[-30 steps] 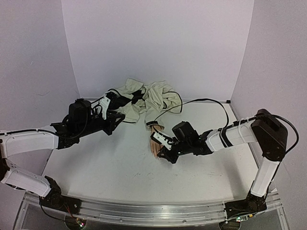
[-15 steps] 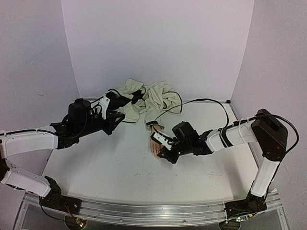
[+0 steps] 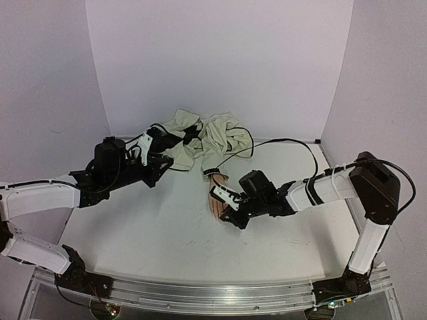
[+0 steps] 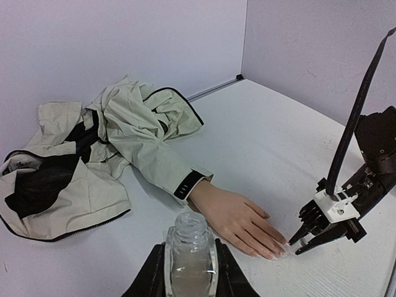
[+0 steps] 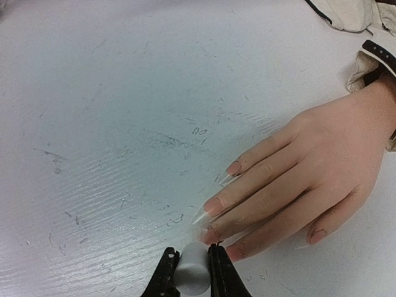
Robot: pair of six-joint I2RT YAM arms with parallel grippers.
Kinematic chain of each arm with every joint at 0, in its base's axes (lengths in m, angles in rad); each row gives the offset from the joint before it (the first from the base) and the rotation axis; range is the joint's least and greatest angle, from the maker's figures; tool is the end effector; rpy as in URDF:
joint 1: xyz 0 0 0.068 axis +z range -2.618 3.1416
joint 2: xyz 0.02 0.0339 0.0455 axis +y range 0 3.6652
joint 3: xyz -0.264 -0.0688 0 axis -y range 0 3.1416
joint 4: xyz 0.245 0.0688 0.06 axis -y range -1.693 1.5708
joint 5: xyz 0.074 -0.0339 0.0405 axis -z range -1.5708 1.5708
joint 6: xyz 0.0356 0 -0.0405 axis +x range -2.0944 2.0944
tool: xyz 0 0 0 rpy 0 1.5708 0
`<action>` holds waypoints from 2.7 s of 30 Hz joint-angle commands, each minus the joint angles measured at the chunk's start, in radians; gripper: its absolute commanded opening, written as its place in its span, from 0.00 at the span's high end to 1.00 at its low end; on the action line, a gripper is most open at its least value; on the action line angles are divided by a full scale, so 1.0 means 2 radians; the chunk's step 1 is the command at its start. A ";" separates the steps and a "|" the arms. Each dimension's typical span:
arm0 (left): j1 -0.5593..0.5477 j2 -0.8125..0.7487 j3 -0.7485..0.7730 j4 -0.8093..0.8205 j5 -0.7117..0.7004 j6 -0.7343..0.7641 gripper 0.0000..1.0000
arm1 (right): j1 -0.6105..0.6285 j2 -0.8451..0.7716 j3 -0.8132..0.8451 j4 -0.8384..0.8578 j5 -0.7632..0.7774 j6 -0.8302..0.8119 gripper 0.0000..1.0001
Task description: Paint the nails
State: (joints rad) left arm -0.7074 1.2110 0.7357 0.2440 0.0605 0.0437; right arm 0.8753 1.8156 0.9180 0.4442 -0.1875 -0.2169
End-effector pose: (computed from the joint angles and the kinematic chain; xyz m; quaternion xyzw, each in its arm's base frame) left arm 0.2106 -0.1829 0.2767 0.3049 0.7221 -0.2246 0.5789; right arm 0.2394 0.2972 0.1678 -0.4809 0.6957 0.2457 0.4738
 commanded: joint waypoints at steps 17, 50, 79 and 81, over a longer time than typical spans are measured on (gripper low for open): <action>0.002 -0.017 0.008 0.025 0.007 -0.004 1.00 | 0.008 -0.030 -0.005 -0.018 0.003 -0.004 1.00; 0.002 -0.013 0.013 0.023 0.009 -0.003 1.00 | 0.008 -0.010 0.014 0.015 0.007 0.000 1.00; 0.002 -0.020 0.008 0.023 0.006 -0.001 1.00 | 0.008 0.010 0.023 0.016 0.014 0.003 1.00; 0.002 -0.021 0.007 0.023 0.004 -0.001 1.00 | 0.008 0.012 0.025 0.015 0.015 0.003 1.00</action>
State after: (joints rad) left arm -0.7074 1.2087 0.7357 0.2436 0.0608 0.0441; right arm 0.8825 1.8282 0.9295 0.4698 -0.1493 -0.2199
